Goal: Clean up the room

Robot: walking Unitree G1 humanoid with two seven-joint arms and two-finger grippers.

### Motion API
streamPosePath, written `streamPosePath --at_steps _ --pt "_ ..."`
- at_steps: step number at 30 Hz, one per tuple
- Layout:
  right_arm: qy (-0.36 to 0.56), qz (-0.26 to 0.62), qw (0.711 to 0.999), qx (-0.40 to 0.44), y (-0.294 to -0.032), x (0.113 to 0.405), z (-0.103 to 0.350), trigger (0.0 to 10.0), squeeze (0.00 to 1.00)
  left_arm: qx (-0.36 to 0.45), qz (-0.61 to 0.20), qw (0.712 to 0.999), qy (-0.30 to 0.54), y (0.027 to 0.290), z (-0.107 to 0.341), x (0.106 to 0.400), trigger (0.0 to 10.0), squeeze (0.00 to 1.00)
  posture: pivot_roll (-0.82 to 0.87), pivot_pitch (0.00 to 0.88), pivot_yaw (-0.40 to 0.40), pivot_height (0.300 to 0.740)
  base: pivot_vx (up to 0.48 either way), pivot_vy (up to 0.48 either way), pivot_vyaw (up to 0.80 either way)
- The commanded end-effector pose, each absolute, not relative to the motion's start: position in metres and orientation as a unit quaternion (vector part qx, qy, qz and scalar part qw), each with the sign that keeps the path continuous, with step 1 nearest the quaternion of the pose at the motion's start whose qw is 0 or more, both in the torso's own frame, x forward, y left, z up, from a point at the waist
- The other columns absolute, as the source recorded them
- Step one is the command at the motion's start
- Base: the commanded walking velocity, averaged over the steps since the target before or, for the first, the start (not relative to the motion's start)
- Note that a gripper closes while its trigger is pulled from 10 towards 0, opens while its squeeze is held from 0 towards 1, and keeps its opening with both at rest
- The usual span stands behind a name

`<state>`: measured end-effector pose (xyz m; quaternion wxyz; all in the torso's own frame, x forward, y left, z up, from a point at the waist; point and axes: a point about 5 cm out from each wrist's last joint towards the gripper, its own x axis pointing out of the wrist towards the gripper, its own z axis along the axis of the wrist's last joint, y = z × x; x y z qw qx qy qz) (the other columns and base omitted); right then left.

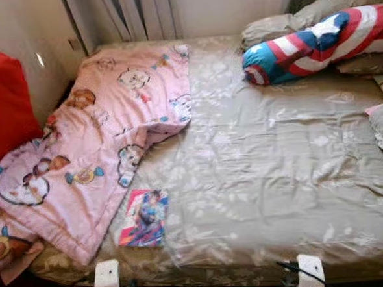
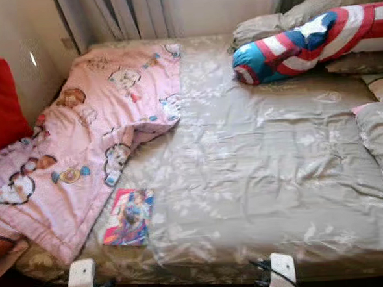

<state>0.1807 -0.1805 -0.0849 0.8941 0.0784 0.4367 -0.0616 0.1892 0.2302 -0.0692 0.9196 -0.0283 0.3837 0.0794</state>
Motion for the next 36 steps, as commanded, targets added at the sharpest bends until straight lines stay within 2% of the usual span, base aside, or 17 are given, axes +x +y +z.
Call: streamPosePath --at_steps 1,19,36 --pt "0.451 -0.065 0.887 0.073 -0.185 0.1729 -0.0883 10.0 0.0 -0.033 0.077 0.917 0.39 0.226 -0.0718 0.1864 10.0 0.0 0.02 0.122 0.044 0.74 0.0 0.48 0.0" --pt "0.453 -0.06 0.887 0.069 -0.1854 0.1721 -0.0887 10.0 0.0 -0.035 0.079 0.916 0.392 0.2256 -0.0732 0.1838 10.0 0.0 0.02 0.108 0.039 0.74 0.0 0.461 0.0" --pt "0.455 -0.059 0.886 0.071 -0.1847 0.1717 -0.089 10.0 0.0 -0.035 0.078 0.917 0.389 0.2242 -0.0722 0.1864 10.0 0.0 0.02 0.121 0.036 0.74 0.0 0.0 0.0"
